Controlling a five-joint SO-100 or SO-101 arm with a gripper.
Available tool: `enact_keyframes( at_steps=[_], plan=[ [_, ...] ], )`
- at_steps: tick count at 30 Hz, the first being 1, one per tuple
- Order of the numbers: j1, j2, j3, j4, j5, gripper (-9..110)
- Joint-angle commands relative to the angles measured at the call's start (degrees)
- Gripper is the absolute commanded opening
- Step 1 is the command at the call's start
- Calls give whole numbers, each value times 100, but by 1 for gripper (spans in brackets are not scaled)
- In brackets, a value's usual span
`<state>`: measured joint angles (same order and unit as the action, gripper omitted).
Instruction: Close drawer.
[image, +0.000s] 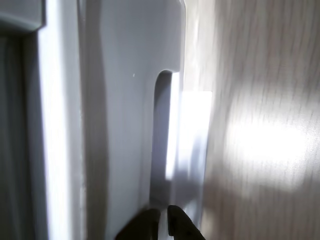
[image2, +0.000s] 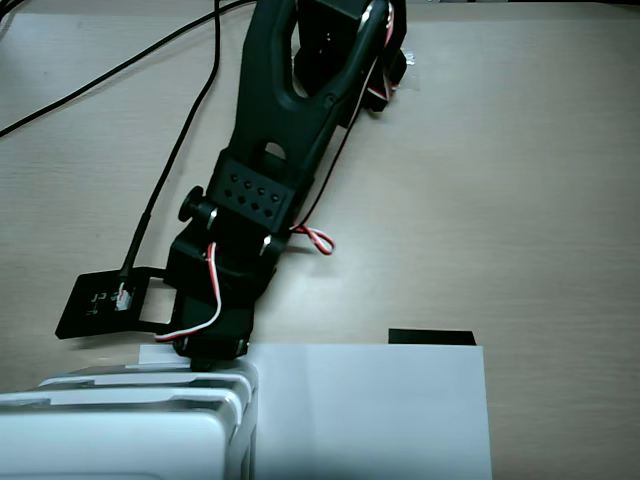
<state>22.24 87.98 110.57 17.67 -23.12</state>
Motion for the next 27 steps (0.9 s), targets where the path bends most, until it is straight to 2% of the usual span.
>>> enact_keyframes(
  at_steps=[1,6,13,18,27],
  plan=[
    [-88,686,79,44,-88,0],
    [70,1696,1020,290,-185,0],
    [615,2962,2065,1397,79,0],
    [870,4008,3076,1556,-97,0],
    [976,4315,3375,1679,-97,0]
  ],
)
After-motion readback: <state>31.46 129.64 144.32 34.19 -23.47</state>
